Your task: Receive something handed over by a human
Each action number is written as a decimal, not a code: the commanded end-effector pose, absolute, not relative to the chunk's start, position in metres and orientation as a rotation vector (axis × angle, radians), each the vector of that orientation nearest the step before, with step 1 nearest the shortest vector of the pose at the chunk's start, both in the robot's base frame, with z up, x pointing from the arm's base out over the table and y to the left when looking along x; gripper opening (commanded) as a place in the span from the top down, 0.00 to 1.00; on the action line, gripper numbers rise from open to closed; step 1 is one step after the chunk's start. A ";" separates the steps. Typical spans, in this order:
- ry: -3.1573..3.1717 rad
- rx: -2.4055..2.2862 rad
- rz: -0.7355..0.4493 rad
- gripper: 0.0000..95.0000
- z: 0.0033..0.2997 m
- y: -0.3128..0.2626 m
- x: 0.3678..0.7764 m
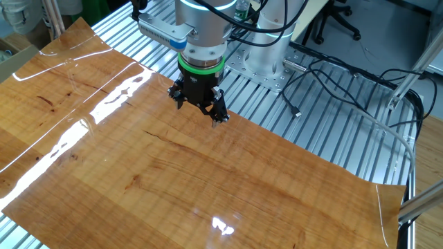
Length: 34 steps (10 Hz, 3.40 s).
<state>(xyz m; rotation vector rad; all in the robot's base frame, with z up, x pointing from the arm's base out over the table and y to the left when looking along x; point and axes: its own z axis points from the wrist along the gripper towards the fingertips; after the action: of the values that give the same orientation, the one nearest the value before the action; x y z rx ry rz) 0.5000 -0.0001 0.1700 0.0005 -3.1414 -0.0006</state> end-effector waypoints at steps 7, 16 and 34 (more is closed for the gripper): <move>-3.173 0.108 -0.053 1.00 0.166 0.002 0.499; -3.106 -0.490 -0.009 1.00 0.166 0.002 0.499; -2.427 -2.001 -0.024 0.80 0.162 -0.028 0.497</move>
<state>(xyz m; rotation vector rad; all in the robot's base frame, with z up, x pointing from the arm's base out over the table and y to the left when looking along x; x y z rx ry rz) 0.4956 -0.0236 0.1626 -1.9597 -2.4592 -0.0183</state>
